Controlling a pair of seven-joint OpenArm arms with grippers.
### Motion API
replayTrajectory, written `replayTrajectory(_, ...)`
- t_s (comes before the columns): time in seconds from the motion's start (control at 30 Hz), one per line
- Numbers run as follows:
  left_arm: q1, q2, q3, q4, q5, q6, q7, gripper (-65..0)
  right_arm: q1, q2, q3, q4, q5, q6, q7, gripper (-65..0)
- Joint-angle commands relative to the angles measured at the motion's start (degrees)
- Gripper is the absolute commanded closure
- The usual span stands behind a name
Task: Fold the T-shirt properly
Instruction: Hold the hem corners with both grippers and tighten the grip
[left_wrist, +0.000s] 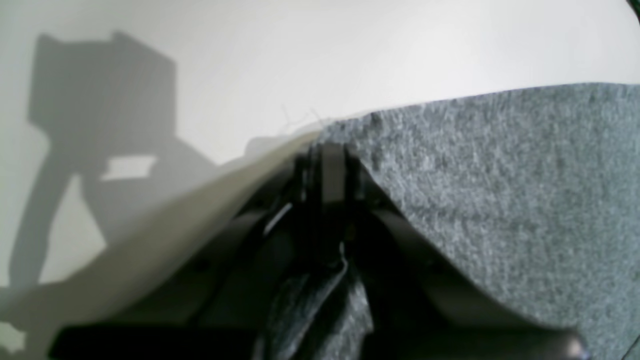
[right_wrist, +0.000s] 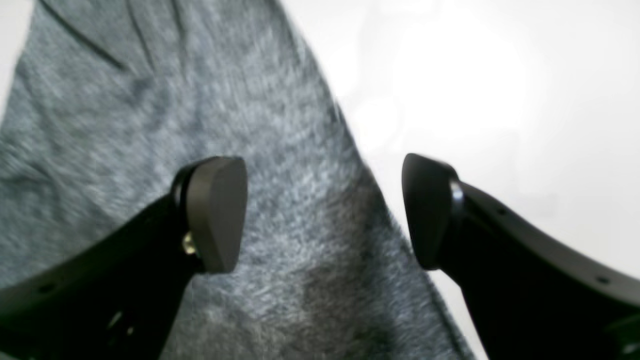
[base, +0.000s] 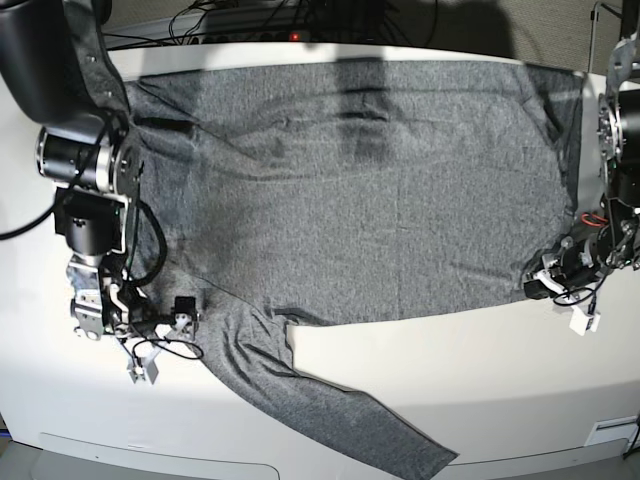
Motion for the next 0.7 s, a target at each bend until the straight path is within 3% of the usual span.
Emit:
replayTrajectory(0.0, -1.73, -0.94, -0.07, 0.83, -0.70, -0.52, -0.87, 0.0, 1.57, 0.52, 0.09, 0.81, -0.61, -1.07, 2.10, -47.0)
replayTrajectory(0.13, -1.70, -0.94, -0.07, 0.83, -0.68, -0.52, -0.87, 0.0, -1.09, 0.81, 0.09, 0.81, -1.86, -3.02, 5.90, -47.0)
replayTrajectory(0.5, -1.70, -0.96, -0.07, 0.83, -0.68, -0.52, -0.87, 0.0, -2.19, 1.07, 0.09, 0.81, -0.09, -2.80, 2.36, -46.3)
replayTrajectory(0.57, -1.73, -0.94, -0.07, 0.83, -0.70, -0.52, -0.90, 0.0, -2.21, 1.49, 0.09, 0.81, 1.92, -2.73, 1.49, -42.0)
replayTrajectory(0.67, -1.73, -0.94, -0.07, 0.83, -0.68, -0.52, -0.90, 0.0, -2.21, 1.95, 0.09, 0.81, 3.87, -2.49, -0.24, -27.5)
